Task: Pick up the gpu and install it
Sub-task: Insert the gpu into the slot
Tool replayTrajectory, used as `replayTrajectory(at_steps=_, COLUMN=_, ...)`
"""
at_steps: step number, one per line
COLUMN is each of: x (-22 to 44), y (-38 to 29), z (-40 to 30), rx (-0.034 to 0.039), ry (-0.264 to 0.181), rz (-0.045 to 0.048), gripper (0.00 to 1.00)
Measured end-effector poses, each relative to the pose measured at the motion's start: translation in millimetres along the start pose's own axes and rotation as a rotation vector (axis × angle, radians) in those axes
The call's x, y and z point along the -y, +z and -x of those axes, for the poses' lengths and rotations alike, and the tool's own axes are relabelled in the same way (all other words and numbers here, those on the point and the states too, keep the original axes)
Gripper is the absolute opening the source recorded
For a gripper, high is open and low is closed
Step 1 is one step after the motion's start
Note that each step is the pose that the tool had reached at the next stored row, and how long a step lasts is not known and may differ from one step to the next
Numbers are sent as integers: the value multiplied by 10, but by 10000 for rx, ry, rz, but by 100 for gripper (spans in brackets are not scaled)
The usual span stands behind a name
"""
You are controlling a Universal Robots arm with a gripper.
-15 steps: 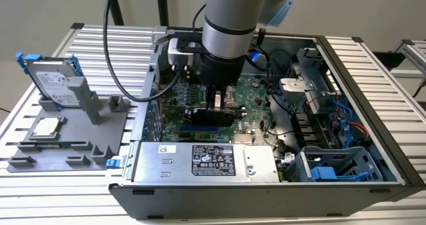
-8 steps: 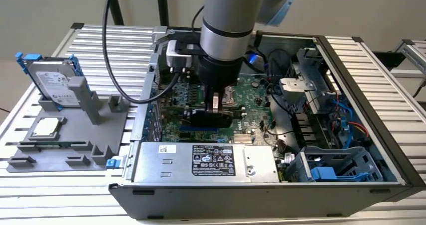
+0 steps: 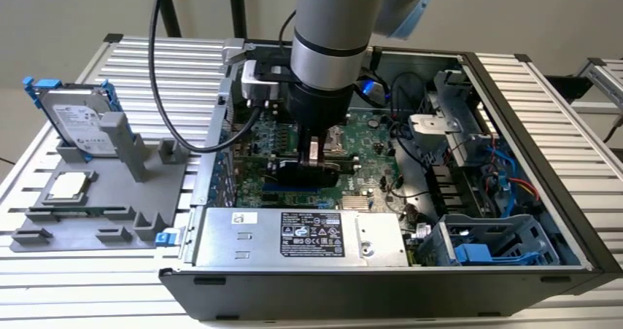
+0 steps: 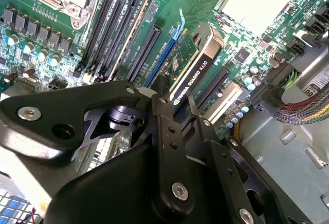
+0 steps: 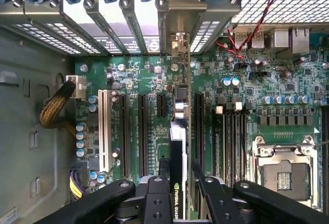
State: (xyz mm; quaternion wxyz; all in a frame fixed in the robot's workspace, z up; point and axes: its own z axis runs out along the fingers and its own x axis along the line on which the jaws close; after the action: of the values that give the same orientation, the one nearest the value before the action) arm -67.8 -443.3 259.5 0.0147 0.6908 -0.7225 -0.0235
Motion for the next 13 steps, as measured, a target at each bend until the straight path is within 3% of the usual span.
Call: replayTrajectory(at_steps=13, x=2, y=32, z=1, rx=-3, ry=-12, rz=1, gripper=0)
